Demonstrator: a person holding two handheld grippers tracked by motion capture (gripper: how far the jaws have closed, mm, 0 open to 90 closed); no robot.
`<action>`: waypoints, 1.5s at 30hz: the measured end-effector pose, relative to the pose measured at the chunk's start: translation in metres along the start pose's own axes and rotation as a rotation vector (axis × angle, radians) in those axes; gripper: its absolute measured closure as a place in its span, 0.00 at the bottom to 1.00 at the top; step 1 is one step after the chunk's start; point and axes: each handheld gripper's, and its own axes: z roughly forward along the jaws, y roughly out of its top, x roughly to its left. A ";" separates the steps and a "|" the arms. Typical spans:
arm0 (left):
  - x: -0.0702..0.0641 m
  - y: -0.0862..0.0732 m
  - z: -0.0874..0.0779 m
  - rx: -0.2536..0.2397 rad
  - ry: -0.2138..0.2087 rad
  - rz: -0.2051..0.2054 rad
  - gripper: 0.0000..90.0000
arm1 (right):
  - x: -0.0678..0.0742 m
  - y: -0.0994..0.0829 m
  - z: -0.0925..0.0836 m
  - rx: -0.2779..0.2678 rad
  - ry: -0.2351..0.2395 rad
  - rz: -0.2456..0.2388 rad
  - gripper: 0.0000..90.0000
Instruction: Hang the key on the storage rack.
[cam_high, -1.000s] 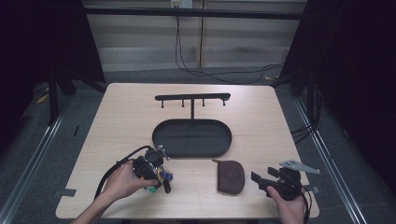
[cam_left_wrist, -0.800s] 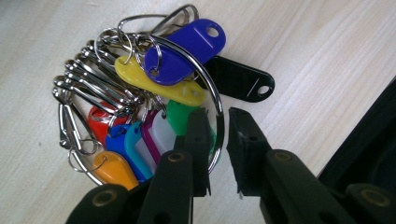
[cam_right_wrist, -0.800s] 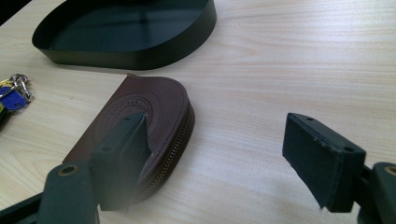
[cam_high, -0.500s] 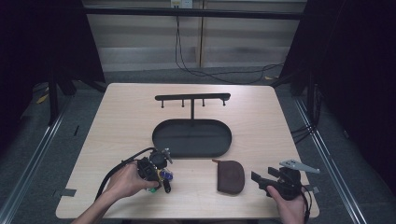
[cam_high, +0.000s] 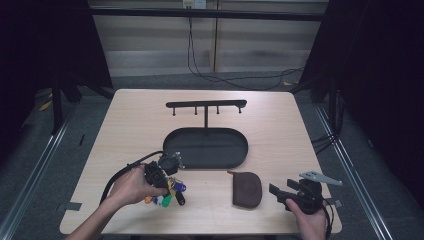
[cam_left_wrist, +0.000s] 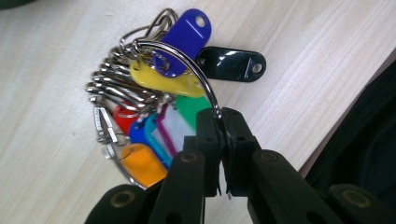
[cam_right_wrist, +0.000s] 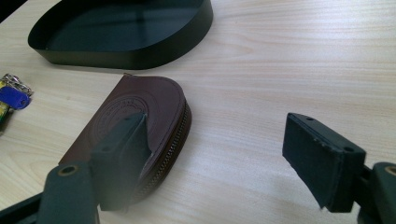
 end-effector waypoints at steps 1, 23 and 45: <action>0.000 0.000 -0.003 0.000 0.005 -0.005 0.96 | 0.000 0.000 0.000 0.000 0.000 0.000 0.26; 0.002 0.009 -0.054 -0.009 0.086 -0.029 0.97 | 0.000 0.000 0.001 0.002 0.000 -0.001 0.26; -0.009 0.021 -0.112 -0.041 0.104 -0.025 0.97 | 0.001 0.001 -0.001 -0.022 0.006 -0.013 0.24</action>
